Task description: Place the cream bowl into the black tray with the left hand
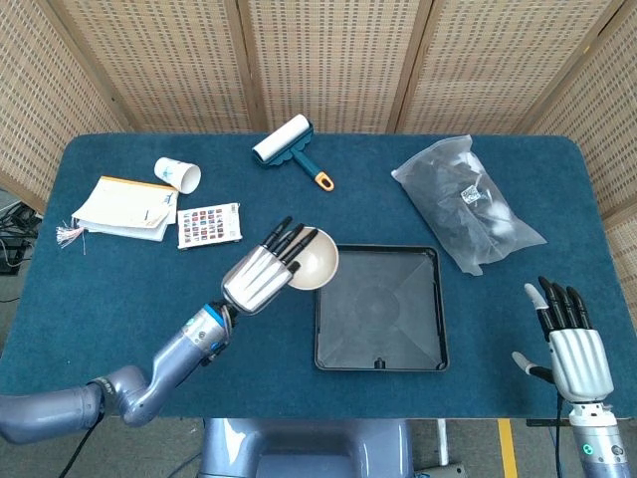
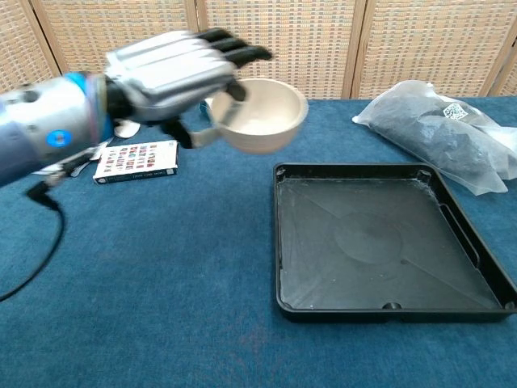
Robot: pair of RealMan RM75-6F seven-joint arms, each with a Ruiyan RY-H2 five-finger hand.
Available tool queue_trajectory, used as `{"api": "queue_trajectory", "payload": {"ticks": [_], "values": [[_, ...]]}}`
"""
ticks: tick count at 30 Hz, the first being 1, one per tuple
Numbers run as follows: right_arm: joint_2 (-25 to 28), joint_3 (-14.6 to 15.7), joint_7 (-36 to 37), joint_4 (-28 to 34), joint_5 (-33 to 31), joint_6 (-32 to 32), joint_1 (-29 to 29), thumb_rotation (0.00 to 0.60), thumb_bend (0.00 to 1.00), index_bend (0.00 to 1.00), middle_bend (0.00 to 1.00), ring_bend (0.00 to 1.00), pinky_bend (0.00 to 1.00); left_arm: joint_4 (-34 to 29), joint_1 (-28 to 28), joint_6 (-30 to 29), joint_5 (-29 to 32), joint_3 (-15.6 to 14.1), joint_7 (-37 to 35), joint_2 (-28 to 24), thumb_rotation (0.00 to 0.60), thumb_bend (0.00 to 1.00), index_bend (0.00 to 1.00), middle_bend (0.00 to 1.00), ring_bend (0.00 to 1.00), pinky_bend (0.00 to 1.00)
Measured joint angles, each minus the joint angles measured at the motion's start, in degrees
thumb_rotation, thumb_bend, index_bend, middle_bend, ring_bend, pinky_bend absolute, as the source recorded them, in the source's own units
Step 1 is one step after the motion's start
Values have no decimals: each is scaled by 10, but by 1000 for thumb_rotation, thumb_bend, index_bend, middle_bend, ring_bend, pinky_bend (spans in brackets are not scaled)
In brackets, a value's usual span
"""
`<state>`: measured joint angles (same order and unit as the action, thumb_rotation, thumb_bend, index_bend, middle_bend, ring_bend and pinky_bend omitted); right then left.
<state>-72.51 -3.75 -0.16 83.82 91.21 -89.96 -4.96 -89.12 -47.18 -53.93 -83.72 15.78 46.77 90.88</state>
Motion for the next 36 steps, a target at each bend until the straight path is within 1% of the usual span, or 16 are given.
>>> {"api": "queue_trajectory", "payload": {"ticks": [7,14,17,24,27,29,32,34,36], "values": [[0,-8,17,-12,-20,6,0,600,157,20,0,0,0,22,-74,62,14,13,19,66,600,464,645,0,0,0],[-1,-12,29,-22,-30,12,0,600,156,22,0,0,0,94,-125,96,47,11,31,147,600,464,647,0,0,0],[-1,-13,32,-24,-34,13,0,600,157,22,0,0,0,125,-138,102,59,6,33,172,600,464,647,0,0,0],[0,-16,39,-26,-39,15,0,600,157,25,0,0,0,177,-160,108,75,-6,28,206,600,459,643,0,0,0],[0,-16,40,-27,-39,15,0,600,157,26,0,0,0,184,-163,108,76,-8,27,210,600,446,607,0,0,0],[0,-16,40,-28,-38,15,0,600,156,26,0,0,0,195,-167,110,81,-12,24,217,600,385,555,0,0,0],[-1,-15,40,-27,-37,16,-1,600,156,28,0,0,0,208,-172,113,93,-20,21,227,600,302,508,0,0,0],[-1,-14,39,-27,-36,16,-1,600,156,28,0,0,0,211,-173,113,97,-24,22,230,600,216,436,0,0,0],[-2,-14,38,-27,-35,16,-1,600,157,28,0,0,0,213,-172,110,100,-26,26,232,600,118,326,0,0,0]]}}
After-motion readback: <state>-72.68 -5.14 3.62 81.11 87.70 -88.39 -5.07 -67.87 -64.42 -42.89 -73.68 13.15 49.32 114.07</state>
